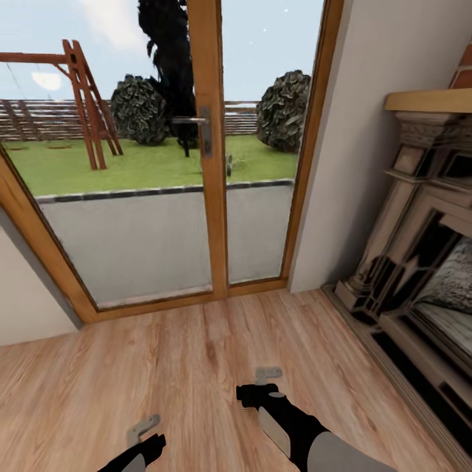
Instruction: Place each of the two pumpkins and all three candles from the living room inside a cabinet in the living room (use any cabinet), then make sure every cabinet is closed, and position the cauldron so it is next to a table in the living room.
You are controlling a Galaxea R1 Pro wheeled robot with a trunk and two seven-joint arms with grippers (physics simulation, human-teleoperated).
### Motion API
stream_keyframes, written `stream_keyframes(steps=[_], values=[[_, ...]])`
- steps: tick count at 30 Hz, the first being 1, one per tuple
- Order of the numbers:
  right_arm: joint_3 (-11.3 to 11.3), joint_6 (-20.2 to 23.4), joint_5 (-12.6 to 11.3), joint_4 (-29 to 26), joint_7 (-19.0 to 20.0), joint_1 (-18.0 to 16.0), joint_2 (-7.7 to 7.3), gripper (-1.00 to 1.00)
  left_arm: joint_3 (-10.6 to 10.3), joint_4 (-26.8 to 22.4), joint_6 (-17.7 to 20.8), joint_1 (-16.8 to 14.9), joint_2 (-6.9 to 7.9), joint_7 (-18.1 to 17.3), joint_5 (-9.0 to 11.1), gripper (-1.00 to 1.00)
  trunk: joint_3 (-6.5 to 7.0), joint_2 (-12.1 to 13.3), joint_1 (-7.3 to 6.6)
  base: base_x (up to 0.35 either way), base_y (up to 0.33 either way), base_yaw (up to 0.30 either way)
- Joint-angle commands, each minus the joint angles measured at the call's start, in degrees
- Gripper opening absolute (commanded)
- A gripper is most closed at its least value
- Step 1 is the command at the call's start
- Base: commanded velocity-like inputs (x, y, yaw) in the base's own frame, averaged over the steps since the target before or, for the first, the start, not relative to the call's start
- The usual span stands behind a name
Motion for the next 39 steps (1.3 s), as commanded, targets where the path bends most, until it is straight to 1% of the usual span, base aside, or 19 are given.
stream_keyframes(steps=[1,17,19,20,21,22,23,24,25,26,27,28,29,30,31,32,33,36,39], values=[[0.24,0.38,-0.15,0.03,-0.56,-0.05,0.0,1.0,-0.3,0.0,-0.17,-0.03,0.0,0.23,0.34,1.0,-0.05,-0.02,0.03,0.341,-0.001,0.0],[0.19,0.97,-0.59,0.45,-0.94,-0.05,0.0,1.0,-0.27,-0.03,0.0,-0.06,0.0,0.03,0.34,1.0,-0.05,-0.02,0.03,0.337,0.0,0.0],[0.17,0.97,-0.59,0.49,-0.94,-0.05,0.0,1.0,-0.22,-0.06,0.2,-0.08,0.0,-0.95,0.29,1.0,-0.05,-0.02,0.03,0.153,0.0,0.0],[0.14,0.99,-0.63,0.5,-0.9,-0.05,0.0,1.0,-0.11,-0.12,0.93,-0.1,0.06,-2.89,0.37,1.0,-0.05,-0.02,0.03,0.061,0.0,0.0],[0.13,1.01,-0.65,0.54,-0.91,-0.05,0.0,1.0,0.07,-0.36,2.87,-0.1,0.57,-4.68,0.42,1.0,-0.05,-0.02,0.03,0.039,0.0,0.0],[0.12,1.03,-0.66,0.53,-0.89,-0.05,0.0,1.0,0.52,-0.61,5.96,-0.19,1.51,-6.28,0.44,1.0,-0.05,-0.02,0.03,0.025,0.0,0.0],[0.11,1.04,-0.67,0.53,-0.89,-0.05,0.0,1.0,1.51,-1.1,11.02,-0.3,2.91,-7.84,0.8,1.0,-0.05,-0.02,0.03,0.016,0.0,0.0],[0.11,1.04,-0.67,0.56,-0.91,-0.05,0.0,1.0,3.09,-2.32,17.83,-0.44,4.5,-9.47,1.84,1.0,-0.05,-0.02,0.03,0.01,0.0,0.0],[0.11,1.05,-0.67,0.56,-0.92,-0.05,0.0,1.0,4.91,-4.8,25.36,-0.55,5.99,-11.15,3.28,1.0,-0.05,-0.02,0.03,0.007,0.0,0.0],[0.11,1.05,-0.68,0.58,-0.93,-0.05,0.0,1.0,7.36,-11.2,36.14,-0.56,7.73,-13.45,5.42,1.0,-0.05,-0.02,0.03,0.003,0.0,0.0],[0.1,1.05,-0.68,0.59,-0.93,-0.05,0.0,1.0,8.62,-16.63,42.47,-0.51,8.61,-14.49,6.4,1.0,-0.05,-0.02,0.03,0.002,0.0,0.0],[0.1,1.05,-0.68,0.6,-0.94,-0.05,0.0,1.0,9.54,-22.27,47.92,-0.44,9.39,-15.19,7.1,1.0,-0.05,-0.02,0.03,0.001,0.0,0.0],[0.1,1.05,-0.68,0.6,-0.92,-0.05,0.0,1.0,9.91,-24.98,50.13,-0.41,9.72,-15.44,7.42,1.0,-0.05,-0.02,0.03,0.001,0.0,0.0],[0.06,1.06,-0.68,0.6,-0.88,-0.05,0.0,1.0,11.32,-34.2,55.37,-0.26,10.66,-16.05,8.83,1.0,-0.05,-0.02,0.03,0.0,0.0,0.0],[0.06,1.06,-0.68,0.59,-0.87,-0.05,0.0,1.0,12.06,-37.36,56.7,-0.21,10.9,-16.2,9.82,1.0,-0.05,-0.02,0.03,0.0,0.0,0.0],[0.07,1.06,-0.68,0.57,-0.87,-0.05,0.0,1.0,12.37,-38.59,57.17,-0.19,10.99,-16.25,10.38,1.0,-0.05,-0.02,0.03,0.0,0.0,0.0],[0.05,1.06,-0.65,0.57,-0.86,-0.05,0.0,1.0,12.96,-40.84,58.07,-0.15,11.16,-16.34,12.25,1.0,-0.05,-0.02,0.03,0.0,0.0,0.0],[0.09,1.06,-0.61,0.54,-0.85,-0.05,0.0,1.0,13.42,-42.42,58.74,-0.12,11.26,-16.37,14.74,1.0,-0.41,-0.82,0.47,0.0,0.0,0.0],[0.09,1.07,-0.61,0.54,-0.79,-0.05,0.0,1.0,13.7,-42.77,58.94,-0.12,11.62,-16.44,15.53,1.0,-0.95,-2.03,1.13,0.0,0.0,0.0]])
